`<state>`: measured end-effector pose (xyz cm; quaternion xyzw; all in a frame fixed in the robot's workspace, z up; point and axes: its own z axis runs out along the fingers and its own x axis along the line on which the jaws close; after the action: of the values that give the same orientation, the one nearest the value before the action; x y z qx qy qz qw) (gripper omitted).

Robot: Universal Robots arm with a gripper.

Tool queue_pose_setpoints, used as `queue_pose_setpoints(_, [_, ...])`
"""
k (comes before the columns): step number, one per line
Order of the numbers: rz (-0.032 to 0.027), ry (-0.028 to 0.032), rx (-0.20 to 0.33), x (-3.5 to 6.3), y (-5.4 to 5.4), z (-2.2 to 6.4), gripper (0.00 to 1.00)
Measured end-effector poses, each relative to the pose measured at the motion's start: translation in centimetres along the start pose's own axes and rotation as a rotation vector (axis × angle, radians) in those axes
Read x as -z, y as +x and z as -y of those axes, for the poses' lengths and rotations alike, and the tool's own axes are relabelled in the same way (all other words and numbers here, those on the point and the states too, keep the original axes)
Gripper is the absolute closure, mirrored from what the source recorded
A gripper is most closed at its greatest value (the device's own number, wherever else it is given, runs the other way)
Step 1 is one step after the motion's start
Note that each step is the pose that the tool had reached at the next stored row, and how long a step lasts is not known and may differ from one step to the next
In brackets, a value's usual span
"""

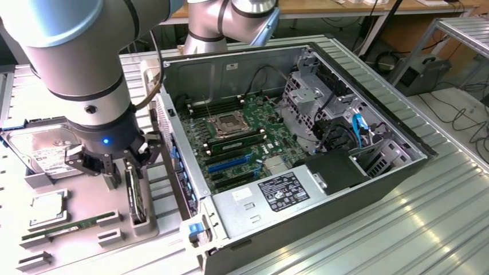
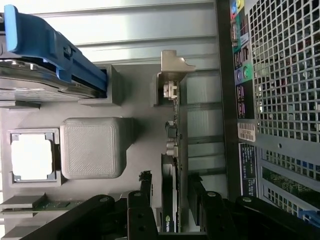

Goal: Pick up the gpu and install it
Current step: 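Pick up the gpu and move the gpu toward the slot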

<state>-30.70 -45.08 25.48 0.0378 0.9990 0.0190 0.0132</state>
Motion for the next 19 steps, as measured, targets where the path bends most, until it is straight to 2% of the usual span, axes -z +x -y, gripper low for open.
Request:
queue_pose_setpoints(12, [0.0001, 0.0, 0.0, -1.47, 0.1, -0.16, 0.58])
queue_pose_setpoints(19, [0.0, 0.0001, 0.0, -1.62, 0.1, -0.15, 0.58])
